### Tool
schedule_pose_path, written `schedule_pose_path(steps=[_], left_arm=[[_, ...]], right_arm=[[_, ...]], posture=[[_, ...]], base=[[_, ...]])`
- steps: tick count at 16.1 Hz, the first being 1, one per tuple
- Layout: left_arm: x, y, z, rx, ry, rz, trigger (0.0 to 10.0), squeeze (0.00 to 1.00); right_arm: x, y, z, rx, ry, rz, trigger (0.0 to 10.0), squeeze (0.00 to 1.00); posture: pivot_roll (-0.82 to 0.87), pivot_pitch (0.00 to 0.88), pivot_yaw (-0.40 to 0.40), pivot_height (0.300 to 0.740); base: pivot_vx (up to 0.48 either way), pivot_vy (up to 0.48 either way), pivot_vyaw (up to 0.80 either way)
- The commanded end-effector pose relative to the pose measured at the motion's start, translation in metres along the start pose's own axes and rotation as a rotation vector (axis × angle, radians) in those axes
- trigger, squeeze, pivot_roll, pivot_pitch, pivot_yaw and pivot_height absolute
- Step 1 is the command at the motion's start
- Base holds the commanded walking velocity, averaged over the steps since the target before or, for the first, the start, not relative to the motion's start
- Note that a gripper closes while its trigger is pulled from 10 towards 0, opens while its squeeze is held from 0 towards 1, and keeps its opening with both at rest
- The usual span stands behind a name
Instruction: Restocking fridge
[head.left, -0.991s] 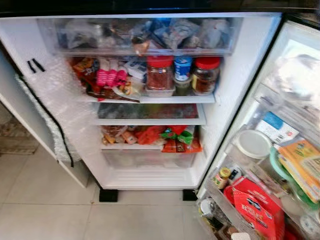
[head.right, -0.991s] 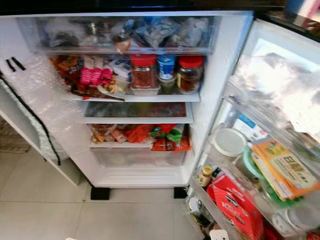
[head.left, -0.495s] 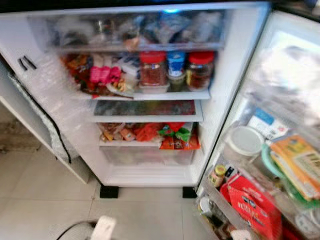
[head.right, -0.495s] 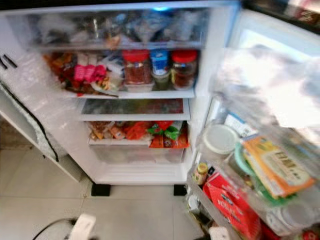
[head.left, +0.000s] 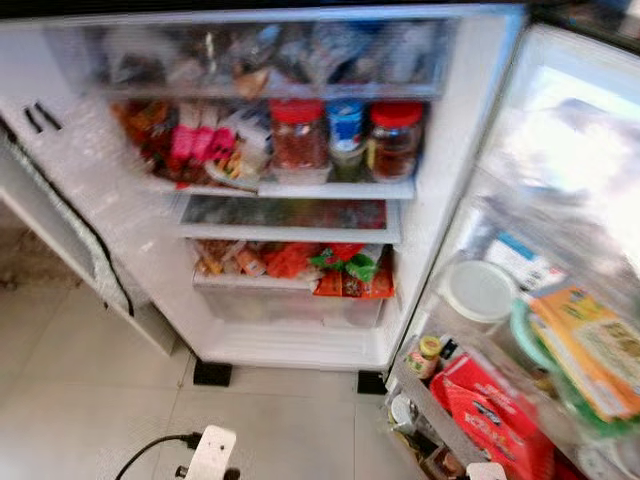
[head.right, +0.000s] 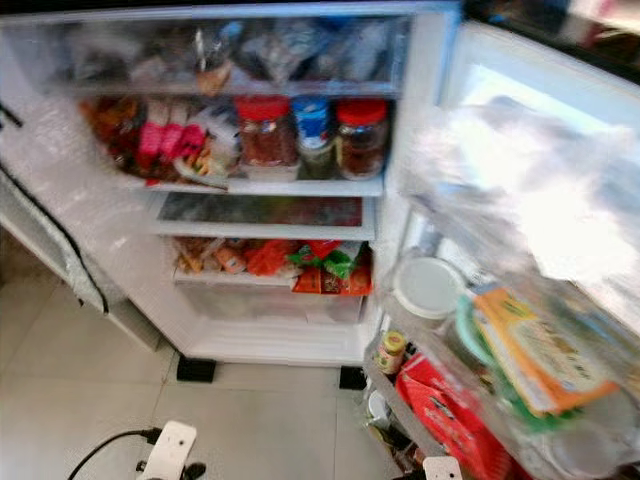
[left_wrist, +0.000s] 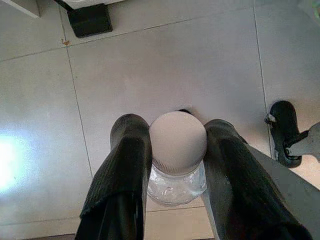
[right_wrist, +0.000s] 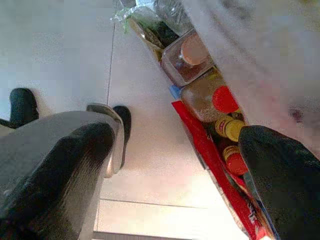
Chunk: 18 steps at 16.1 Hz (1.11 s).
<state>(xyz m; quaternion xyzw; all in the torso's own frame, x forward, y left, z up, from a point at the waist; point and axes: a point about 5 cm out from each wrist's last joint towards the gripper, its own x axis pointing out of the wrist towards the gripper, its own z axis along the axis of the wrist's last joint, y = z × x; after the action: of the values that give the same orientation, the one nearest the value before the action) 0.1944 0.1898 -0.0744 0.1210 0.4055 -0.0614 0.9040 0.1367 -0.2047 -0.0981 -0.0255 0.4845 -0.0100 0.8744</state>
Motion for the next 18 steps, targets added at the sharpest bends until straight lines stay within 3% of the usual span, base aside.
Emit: schedule_pose_path(steps=[1,6,18], left_arm=[[-0.001,-0.002,-0.004,-0.016,0.005,-0.006,10.0,0.00],[-0.003,-0.007,-0.014,-0.002,0.051,-0.037,10.0,0.00],[-0.004,-0.008,-0.016,-0.008,0.057,-0.045,10.0,0.00]], right_arm=[[-0.002,0.003,-0.012,0.007,0.042,0.007,10.0,0.00],[-0.002,0.003,-0.012,0.022,0.042,0.002,10.0,0.00],[-0.002,0.003,-0.014,0.015,0.053,0.004,10.0,0.00]], posture=[[-0.02,0.167,-0.019,0.740],[-0.02,0.173,-0.018,0.740],[-0.02,0.177,-0.021,0.740]], base=[[0.000,0.000,0.00],[0.000,0.000,0.00],[0.000,0.000,0.00]])
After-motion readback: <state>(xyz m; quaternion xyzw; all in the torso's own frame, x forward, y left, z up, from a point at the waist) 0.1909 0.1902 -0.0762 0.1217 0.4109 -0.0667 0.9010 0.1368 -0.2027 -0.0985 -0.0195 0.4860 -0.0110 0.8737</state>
